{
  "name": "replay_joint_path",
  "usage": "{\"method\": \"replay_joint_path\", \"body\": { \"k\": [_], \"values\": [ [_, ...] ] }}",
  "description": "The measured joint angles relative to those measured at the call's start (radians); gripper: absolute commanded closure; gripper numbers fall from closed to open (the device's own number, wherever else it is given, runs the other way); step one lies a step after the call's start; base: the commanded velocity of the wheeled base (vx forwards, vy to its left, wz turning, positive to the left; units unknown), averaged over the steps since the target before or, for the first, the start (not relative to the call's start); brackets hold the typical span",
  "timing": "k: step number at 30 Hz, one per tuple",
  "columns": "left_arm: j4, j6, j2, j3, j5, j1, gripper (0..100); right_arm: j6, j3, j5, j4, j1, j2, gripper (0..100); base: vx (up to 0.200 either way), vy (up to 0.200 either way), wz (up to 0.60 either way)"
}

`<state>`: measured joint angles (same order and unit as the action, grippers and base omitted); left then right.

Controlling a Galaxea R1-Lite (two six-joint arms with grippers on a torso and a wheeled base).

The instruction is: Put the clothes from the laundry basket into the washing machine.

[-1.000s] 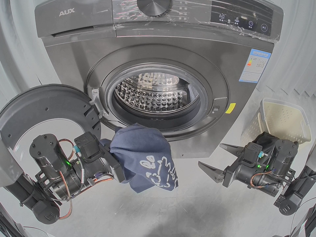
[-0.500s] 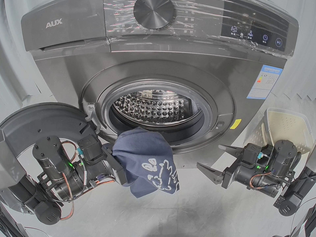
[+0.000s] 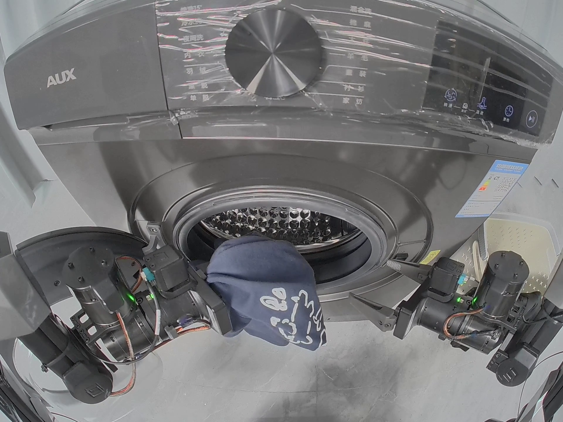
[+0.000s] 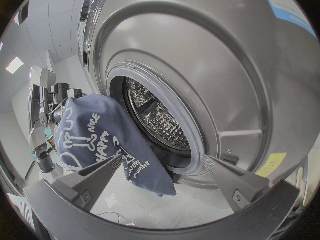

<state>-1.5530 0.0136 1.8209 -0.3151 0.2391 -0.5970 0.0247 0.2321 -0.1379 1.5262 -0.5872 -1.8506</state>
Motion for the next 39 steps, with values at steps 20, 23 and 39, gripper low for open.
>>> {"method": "replay_joint_path", "body": {
  "k": [20,23,39],
  "values": [
    [0.000,-0.060,0.187,-0.184,-0.080,-0.087,100,0.006,-0.007,0.006,0.000,-0.066,0.000,0,0.000,0.000,0.00],
    [0.000,-0.074,0.239,-0.260,-0.106,-0.083,100,0.006,-0.007,0.006,0.000,-0.066,0.000,0,0.000,0.000,0.00],
    [0.090,-0.093,0.493,-0.652,-0.192,-0.001,100,0.006,-0.010,0.003,0.000,-0.066,-0.003,0,0.000,0.000,0.00]
  ]
}}
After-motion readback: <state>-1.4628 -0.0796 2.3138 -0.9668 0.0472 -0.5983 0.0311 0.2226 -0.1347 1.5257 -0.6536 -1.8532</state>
